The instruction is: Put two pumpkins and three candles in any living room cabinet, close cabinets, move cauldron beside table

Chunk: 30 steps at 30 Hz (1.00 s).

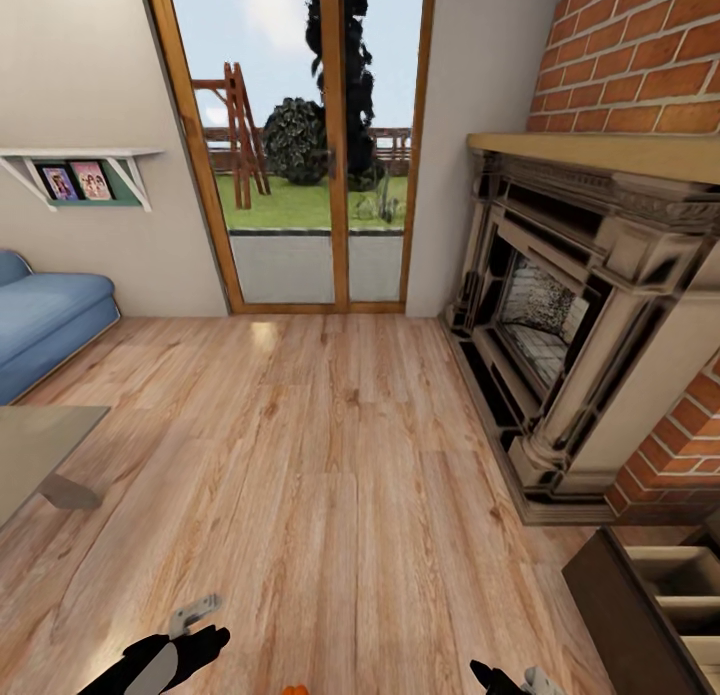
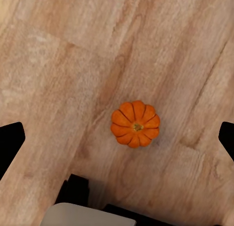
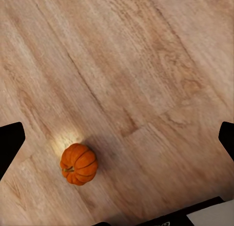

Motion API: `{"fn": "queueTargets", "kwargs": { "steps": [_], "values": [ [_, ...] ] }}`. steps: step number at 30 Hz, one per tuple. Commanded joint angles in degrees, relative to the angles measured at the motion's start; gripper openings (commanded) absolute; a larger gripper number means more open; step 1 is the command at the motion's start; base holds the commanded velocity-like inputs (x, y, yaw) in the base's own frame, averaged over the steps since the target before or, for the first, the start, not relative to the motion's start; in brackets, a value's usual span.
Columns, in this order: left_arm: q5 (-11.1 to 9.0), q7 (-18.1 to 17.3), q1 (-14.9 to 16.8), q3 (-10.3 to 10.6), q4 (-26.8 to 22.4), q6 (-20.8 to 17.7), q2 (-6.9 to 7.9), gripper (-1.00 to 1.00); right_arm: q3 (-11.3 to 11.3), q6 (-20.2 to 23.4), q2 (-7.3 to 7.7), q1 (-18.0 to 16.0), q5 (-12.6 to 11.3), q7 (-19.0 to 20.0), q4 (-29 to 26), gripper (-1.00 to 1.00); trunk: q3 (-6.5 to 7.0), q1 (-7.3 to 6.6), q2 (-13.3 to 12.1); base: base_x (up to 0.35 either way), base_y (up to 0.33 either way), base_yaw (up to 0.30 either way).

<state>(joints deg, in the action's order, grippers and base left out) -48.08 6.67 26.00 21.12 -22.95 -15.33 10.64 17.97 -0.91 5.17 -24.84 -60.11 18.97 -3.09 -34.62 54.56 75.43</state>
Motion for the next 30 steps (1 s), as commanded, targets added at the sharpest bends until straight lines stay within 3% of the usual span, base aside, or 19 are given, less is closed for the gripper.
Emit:
{"fn": "queueTargets", "kwargs": {
  "steps": [1,12,18,24,27,30],
  "values": [
    [-0.6,0.48,0.02,0.47,-0.17,-0.15,0.08,1.0,0.48,-0.12,0.01,-0.04,-0.53,0.24,0.04,1.0,-0.24,0.22,0.44,0.0,0.0,0.0],
    [-0.61,0.45,0.02,0.51,-0.17,-0.08,0.4,1.0,0.69,-1.68,0.17,-0.04,-0.42,0.47,-0.03,1.0,-2.21,2.64,4.86,0.0,0.0,0.0],
    [-0.65,0.16,0.02,0.5,-0.17,0.03,0.48,1.0,4.89,-3.48,0.18,-0.04,1.07,1.32,-0.06,1.0,-3.29,3.96,7.26,0.0,0.0,0.0],
    [-0.45,-10.04,0.02,0.44,0.66,0.6,1.25,1.0,8.3,-2.28,0.33,-0.04,1.39,6.41,-0.45,1.0,-4.37,5.28,9.67,0.0,0.0,0.0],
    [-0.44,-11.5,0.02,0.42,0.99,0.64,1.75,1.0,8.54,1.35,0.47,-0.04,1.49,8.06,-3.51,1.0,-4.9,5.94,10.87,0.0,0.0,0.0],
    [-0.43,-12.09,0.02,0.41,1.1,0.65,1.93,1.0,8.65,7.15,0.55,-0.05,2.36,8.03,-11.53,1.0,-5.44,6.59,12.08,0.0,0.0,0.0]
  ]
}}
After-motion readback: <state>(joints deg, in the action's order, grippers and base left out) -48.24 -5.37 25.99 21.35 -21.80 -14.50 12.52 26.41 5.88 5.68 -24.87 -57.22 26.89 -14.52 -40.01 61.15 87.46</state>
